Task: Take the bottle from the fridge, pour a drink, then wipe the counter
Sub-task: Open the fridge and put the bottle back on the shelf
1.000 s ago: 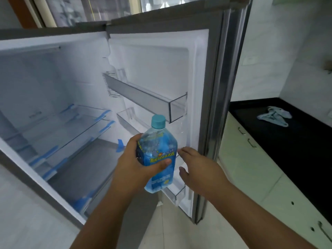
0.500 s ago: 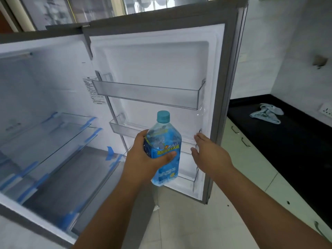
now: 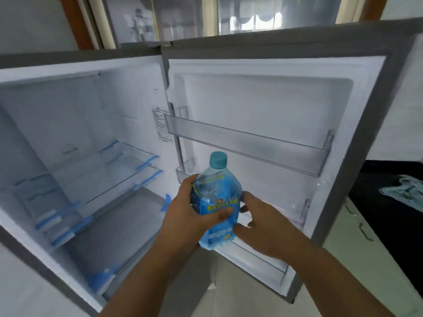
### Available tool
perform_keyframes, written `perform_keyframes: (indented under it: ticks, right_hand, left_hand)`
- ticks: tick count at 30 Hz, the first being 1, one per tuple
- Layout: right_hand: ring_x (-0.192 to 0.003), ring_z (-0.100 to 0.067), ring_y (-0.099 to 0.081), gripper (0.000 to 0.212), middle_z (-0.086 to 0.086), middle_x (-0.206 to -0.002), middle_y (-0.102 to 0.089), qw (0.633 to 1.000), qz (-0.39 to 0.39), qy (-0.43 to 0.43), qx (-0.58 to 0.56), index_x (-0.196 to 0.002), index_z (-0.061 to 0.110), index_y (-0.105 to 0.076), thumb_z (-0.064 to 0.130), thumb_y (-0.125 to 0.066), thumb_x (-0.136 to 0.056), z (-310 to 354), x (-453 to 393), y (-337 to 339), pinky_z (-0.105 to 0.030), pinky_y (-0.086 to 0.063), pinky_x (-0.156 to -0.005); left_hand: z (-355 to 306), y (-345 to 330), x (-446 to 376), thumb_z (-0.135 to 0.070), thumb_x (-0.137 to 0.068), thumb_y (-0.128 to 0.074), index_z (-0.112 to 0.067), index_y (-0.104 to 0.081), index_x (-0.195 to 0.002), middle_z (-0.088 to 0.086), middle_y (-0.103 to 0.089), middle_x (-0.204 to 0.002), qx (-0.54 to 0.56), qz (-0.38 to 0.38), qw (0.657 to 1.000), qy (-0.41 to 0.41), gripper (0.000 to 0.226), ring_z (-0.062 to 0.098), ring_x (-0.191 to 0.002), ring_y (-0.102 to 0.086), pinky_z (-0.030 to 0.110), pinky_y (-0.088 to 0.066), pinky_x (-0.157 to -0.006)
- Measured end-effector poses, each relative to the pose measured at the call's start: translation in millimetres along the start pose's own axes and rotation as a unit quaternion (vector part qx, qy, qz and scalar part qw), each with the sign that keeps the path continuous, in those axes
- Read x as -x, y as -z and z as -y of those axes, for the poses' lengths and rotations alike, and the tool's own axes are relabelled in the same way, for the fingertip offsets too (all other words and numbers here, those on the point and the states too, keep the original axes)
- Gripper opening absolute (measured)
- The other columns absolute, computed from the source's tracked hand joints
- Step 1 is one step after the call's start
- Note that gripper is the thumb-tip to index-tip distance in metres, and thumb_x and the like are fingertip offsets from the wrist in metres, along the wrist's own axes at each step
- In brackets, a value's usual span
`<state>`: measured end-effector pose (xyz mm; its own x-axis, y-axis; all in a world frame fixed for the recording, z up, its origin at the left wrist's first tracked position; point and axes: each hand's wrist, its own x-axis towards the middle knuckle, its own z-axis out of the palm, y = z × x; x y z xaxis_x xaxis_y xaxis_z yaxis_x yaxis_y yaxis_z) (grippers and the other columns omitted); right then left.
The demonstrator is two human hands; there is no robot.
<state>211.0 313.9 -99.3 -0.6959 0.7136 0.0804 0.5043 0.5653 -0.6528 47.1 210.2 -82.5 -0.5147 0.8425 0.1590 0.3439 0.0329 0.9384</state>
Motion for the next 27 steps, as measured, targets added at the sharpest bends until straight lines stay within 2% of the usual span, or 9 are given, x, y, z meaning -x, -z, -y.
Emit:
perform_keyframes:
  ticks: [4, 8, 11, 15, 18, 20, 23, 25, 27]
  right_hand:
    - [-0.122, 0.005, -0.059, 0.056, 0.027, -0.130, -0.061, 0.986, 0.099, 0.072, -0.114, -0.136, 0.050, -0.040, 0.044, -0.074, -0.092, 20, -50, -26, -0.031, -0.057, -0.101]
    - [-0.124, 0.001, -0.062, 0.057, 0.024, -0.130, -0.064, 0.958, 0.168, 0.129, -0.195, -0.136, 0.046, -0.046, 0.043, -0.079, -0.089, 53, -93, -63, -0.034, -0.060, -0.098]
    - [-0.126, -0.003, -0.062, 0.057, 0.020, -0.132, -0.064, 0.941, 0.202, 0.173, -0.210, -0.136, 0.046, -0.049, 0.049, -0.077, -0.086, 82, -119, -93, -0.039, -0.060, -0.097]
    - [-0.125, 0.002, -0.060, 0.049, 0.025, -0.133, -0.063, 0.932, 0.226, 0.209, -0.190, -0.135, 0.053, -0.047, 0.047, -0.072, -0.093, 123, -154, -133, -0.039, -0.058, -0.100]
    - [-0.122, -0.001, -0.063, 0.048, 0.017, -0.133, -0.066, 0.931, 0.231, 0.220, -0.179, -0.142, 0.044, -0.046, 0.040, -0.067, -0.098, 150, -178, -164, -0.041, -0.056, -0.102]
    - [-0.119, -0.002, -0.065, 0.044, 0.012, -0.132, -0.068, 0.930, 0.224, 0.211, -0.200, -0.142, 0.037, -0.050, 0.032, -0.065, -0.101, 167, -193, -181, -0.038, -0.056, -0.102]
    - [-0.116, 0.000, -0.066, 0.040, 0.010, -0.131, -0.069, 0.932, 0.203, 0.206, -0.218, -0.143, 0.029, -0.052, 0.024, -0.061, -0.104, 191, -215, -199, -0.018, -0.055, -0.094]
    - [-0.118, 0.002, -0.064, 0.039, 0.013, -0.131, -0.067, 0.936, 0.188, 0.206, -0.214, -0.144, 0.031, -0.050, 0.025, -0.058, -0.106, 205, -229, -210, -0.008, -0.052, -0.085]
    - [-0.119, 0.002, -0.063, 0.040, 0.017, -0.131, -0.066, 0.940, 0.178, 0.202, -0.209, -0.145, 0.034, -0.047, 0.027, -0.056, -0.107, 215, -243, -221, -0.007, -0.049, -0.083]
  left_hand:
    - [9, 45, -8, -0.035, -0.067, -0.095, -0.053, -0.049, -0.122, -0.022, -0.071, -0.113, -0.054, -0.064, 0.996, 0.002, 0.074, -0.006, -0.097, -0.071, 0.022, -0.062, -0.080]
    - [27, 93, -3, -0.038, -0.067, -0.096, -0.052, -0.048, -0.133, -0.019, -0.071, -0.121, -0.042, -0.137, 0.989, 0.025, 0.084, 0.004, -0.105, -0.072, 0.035, -0.062, -0.090]
    - [41, 124, 3, -0.043, -0.065, -0.095, -0.049, -0.038, -0.135, -0.013, -0.070, -0.125, -0.021, -0.196, 0.979, 0.048, 0.090, 0.010, -0.110, -0.073, 0.042, -0.061, -0.095]
    - [66, 162, -5, -0.078, -0.054, -0.084, -0.058, -0.033, -0.116, -0.010, -0.058, -0.129, -0.039, -0.300, 0.949, 0.083, 0.082, 0.021, -0.120, -0.064, 0.048, -0.057, -0.099]
    - [80, 187, -17, -0.081, -0.058, -0.071, -0.053, -0.033, -0.129, -0.019, -0.044, -0.129, -0.104, -0.338, 0.931, 0.091, 0.086, 0.021, -0.131, -0.047, 0.048, -0.048, -0.110]
    - [87, 201, -28, -0.078, -0.063, -0.067, -0.045, -0.034, -0.145, -0.011, -0.039, -0.134, -0.138, -0.370, 0.913, 0.101, 0.095, 0.021, -0.134, -0.039, 0.046, -0.041, -0.114]
    - [98, 225, -48, -0.068, -0.077, -0.069, -0.043, -0.028, -0.157, -0.005, -0.037, -0.135, -0.128, -0.382, 0.906, 0.127, 0.093, 0.021, -0.134, -0.038, 0.044, -0.040, -0.114]
    - [106, 240, -62, -0.069, -0.082, -0.064, -0.043, -0.024, -0.159, -0.002, -0.038, -0.143, -0.113, -0.378, 0.909, 0.136, 0.091, 0.025, -0.137, -0.044, 0.050, -0.045, -0.114]
    - [114, 249, -74, -0.057, -0.091, -0.065, -0.038, -0.024, -0.161, 0.002, -0.040, -0.147, -0.113, -0.382, 0.908, 0.131, 0.084, 0.025, -0.137, -0.047, 0.051, -0.046, -0.114]
